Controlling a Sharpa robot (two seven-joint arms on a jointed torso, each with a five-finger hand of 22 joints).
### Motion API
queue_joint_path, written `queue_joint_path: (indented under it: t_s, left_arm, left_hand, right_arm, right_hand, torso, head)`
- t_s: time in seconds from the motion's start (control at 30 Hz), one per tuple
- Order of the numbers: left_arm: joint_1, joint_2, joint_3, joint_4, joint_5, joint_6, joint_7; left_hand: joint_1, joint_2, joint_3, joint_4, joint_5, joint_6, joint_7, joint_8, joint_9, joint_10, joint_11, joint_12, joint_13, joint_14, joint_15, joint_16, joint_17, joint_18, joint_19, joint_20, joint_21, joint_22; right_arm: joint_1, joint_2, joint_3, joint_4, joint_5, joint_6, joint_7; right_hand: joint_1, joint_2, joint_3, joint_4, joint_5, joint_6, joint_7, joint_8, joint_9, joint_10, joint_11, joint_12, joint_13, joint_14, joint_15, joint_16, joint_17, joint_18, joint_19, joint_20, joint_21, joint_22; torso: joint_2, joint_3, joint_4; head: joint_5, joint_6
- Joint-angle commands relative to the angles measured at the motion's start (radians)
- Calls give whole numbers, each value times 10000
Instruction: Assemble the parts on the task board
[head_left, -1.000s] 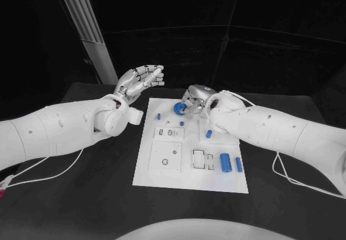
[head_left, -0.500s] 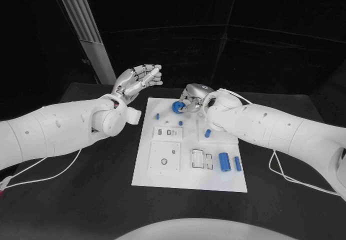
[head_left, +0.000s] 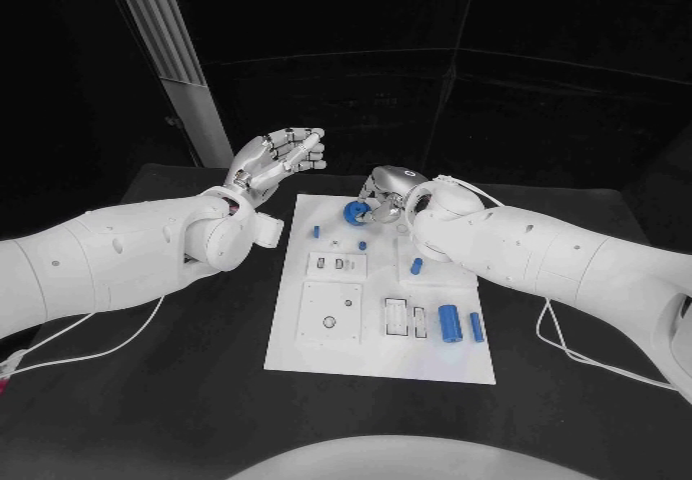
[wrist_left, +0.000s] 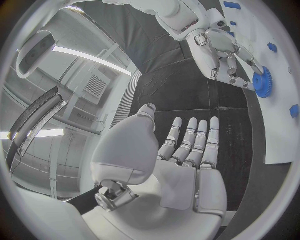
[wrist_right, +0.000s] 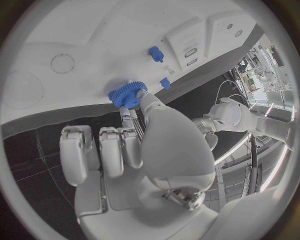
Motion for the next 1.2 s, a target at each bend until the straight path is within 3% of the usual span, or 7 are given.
queue_joint_path:
  t_s: [0.03,1.2]
  left_arm:
    - [21,4,6,6,-48,46,1472]
    - [20,6,6,-26,-48,51,1463]
  left_hand:
    - [33,105,-33,1,26,-86,1381,35,-9,-69,8,44,-4,-61,5,-50,1,-64,-94,-10,-40,-10]
    - [33,105,-33,1,26,-86,1381,35,-9,-69,8,44,-4,-61,5,-50,1,-64,-94,-10,-40,-10]
  right_arm:
    - [-35,-3,-27,-37,-77,391,-154]
    - [-57,-67,-28,133,-162,438,-40]
  right_hand:
    - [-57,4,-27,-65,-69,-95,20,-20,-9,1041,-31,26,2605,1059,4,24,2634,-74,1048,1,32,2628]
    - [96,-125,-34,-352,-376,-567,-215,10,-9,1041,-269,26,2605,1059,-203,24,2634,-74,1048,-194,32,2628]
  torso:
    - [-3,-1,2]
    - [-3,1,-2]
  head:
    - [1,-9]
    - [-19,32]
